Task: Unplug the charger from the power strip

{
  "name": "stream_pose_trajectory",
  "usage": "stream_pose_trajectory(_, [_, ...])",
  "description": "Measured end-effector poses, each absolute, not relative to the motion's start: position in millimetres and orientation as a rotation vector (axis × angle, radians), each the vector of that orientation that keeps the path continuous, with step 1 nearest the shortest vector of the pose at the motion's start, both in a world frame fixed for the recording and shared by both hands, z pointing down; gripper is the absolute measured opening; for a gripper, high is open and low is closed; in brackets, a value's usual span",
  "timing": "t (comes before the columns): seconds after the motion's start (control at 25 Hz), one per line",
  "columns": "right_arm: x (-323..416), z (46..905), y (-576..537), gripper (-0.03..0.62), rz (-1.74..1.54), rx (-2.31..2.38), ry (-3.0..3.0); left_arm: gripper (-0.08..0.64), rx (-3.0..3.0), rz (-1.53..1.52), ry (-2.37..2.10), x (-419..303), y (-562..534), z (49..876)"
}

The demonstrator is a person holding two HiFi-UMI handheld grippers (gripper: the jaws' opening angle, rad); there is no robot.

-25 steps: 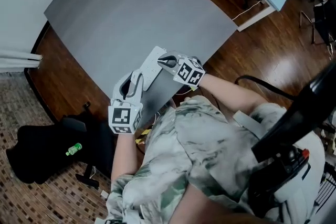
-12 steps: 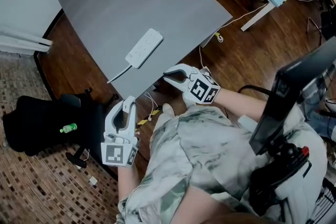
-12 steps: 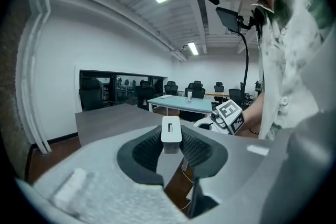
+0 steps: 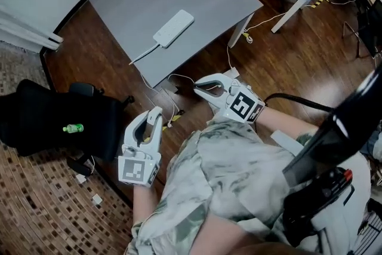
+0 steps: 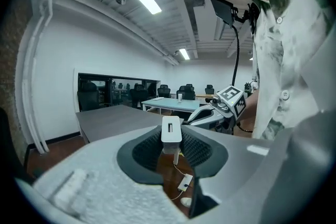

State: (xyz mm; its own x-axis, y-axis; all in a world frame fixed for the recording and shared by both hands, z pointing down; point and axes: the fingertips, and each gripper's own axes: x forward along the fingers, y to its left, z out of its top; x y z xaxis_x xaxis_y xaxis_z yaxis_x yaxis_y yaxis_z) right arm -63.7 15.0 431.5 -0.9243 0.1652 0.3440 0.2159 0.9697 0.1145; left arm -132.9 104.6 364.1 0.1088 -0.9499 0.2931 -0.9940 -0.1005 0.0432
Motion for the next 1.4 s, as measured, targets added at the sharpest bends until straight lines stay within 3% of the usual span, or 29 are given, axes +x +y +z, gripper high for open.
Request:
stream_pose_trajectory(0.52, [10.9,391.1,131.7,0.018,-0.193,-0.226,-2.824,0.106,2.289,0.208,-1.764,-38.7,185.3,360.2])
stream_pose_trajectory(1.08, [198.6,381.3,145.1,0.032,-0.26,-0.287,-2.856,0.106,2.28,0.265,-1.789,141.4,186.7,356.1])
stream_pose_trajectory(1.4, [258.4,370.4,154.6,0.034,-0.24,-0.329,-2.886,0.106,2.267,0.29,-1.8,203.3,197.8,353.6])
